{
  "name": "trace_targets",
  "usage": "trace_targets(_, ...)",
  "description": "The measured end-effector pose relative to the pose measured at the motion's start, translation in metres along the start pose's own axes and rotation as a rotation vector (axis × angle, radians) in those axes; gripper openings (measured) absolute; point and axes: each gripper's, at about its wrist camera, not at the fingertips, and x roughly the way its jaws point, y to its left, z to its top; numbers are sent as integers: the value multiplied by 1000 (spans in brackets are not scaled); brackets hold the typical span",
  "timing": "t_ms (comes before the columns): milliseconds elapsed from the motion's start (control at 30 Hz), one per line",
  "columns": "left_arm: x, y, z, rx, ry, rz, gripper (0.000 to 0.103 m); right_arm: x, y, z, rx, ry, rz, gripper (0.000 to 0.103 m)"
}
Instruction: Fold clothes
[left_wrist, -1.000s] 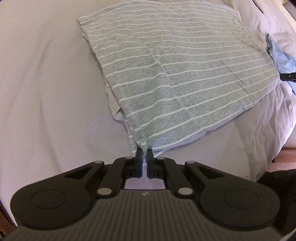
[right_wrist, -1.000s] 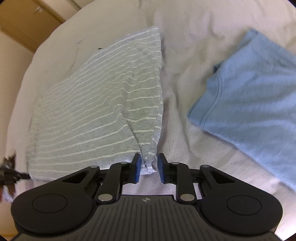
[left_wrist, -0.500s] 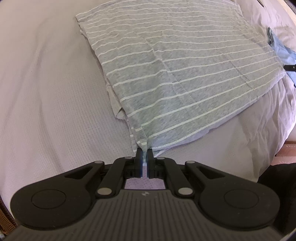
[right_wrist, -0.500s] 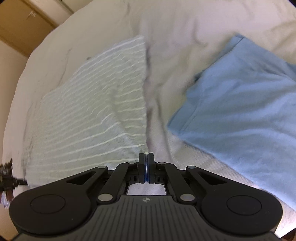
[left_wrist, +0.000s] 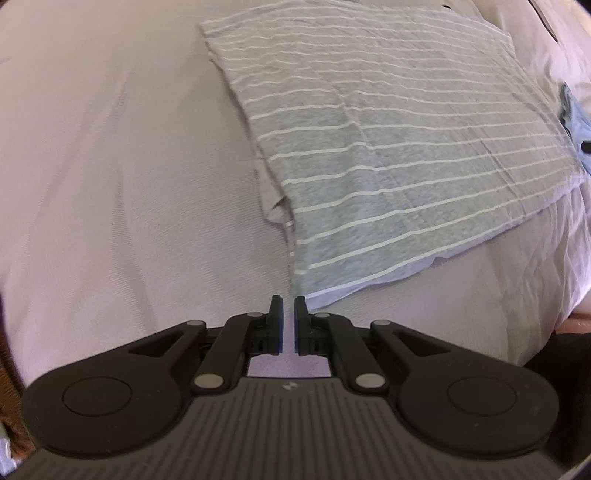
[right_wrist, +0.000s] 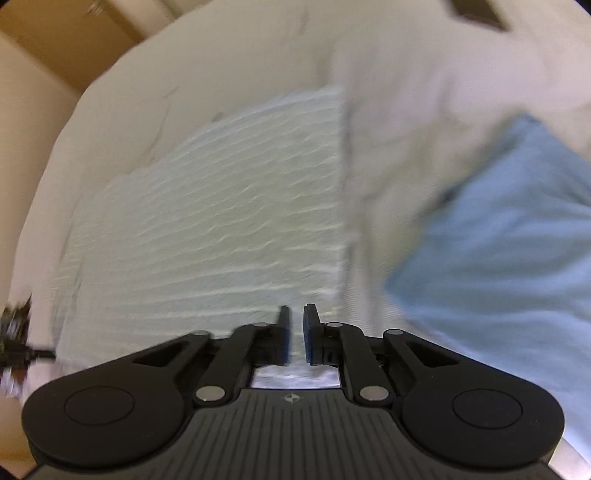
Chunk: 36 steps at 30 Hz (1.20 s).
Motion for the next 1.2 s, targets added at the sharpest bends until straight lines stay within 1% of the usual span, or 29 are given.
trace_targets(67, -9, 0, -2, -10, -16, 11, 3, 15, 10, -1, -83, 83, -34, 23)
trace_targets(100, -14, 0, -3, -12, -25, 17, 3, 19, 16, -2, -134, 97, -84, 23)
trace_targets(167, -24, 2, -4, 0, -43, 27, 4, 16, 27, -1, -206, 76, -131, 23)
trace_targets(267, -33, 4, -2, 40, -63, 38, 5, 5, 40, 12, -206, 30, -98, 23)
trace_targets(300, -33, 6, 0, 66, -67, 42, 5, 1, 46, 13, -213, 18, -82, 25)
trace_targets(367, -33, 9, 6, 126, -76, 51, 5, 3, 71, 17, -244, -1, -64, 30)
trace_targets(467, -35, 15, 14, 242, -105, 62, 5, 5, 106, 17, -296, -12, -44, 30)
trace_targets(500, -35, 18, 16, 292, -118, 65, 5, 3, 117, 15, -312, -13, -36, 30)
trace_targets(533, -35, 21, 17, 348, -132, 66, 7, 14, 136, 16, -322, -14, -33, 30)
trace_targets(600, -32, 30, 20, 464, -158, 65, 17, 25, 168, 9, -328, -19, -36, 31)
trace_targets(667, -28, 42, 24, 588, -197, 51, 19, 32, 199, 0, -317, -25, -47, 33)
trace_targets(767, -19, 57, 31, 800, -296, 55, 20, 39, 250, -22, -284, -36, -72, 44)
trace_targets(833, -13, 64, 34, 967, -367, 82, 23, 48, 281, -34, -256, -33, -80, 47)
trace_targets(900, -8, 69, 37, 1127, -453, 121, 32, 59, 315, -43, -227, -14, -76, 48)
trace_targets(967, 2, 75, 43, 1259, -548, 152, 40, 68, 344, -48, -244, 1, -67, 48)
trace_targets(1000, 10, 76, 48, 1323, -575, 164, 41, 72, 359, -50, -253, 9, -63, 51)
trace_targets(1100, 41, 81, 57, 1524, -645, 205, 41, 76, 386, -54, -270, -8, -81, 56)
trace_targets(1200, 76, 86, 63, 1736, -697, 240, 41, 83, 390, -60, -222, 8, -98, 56)
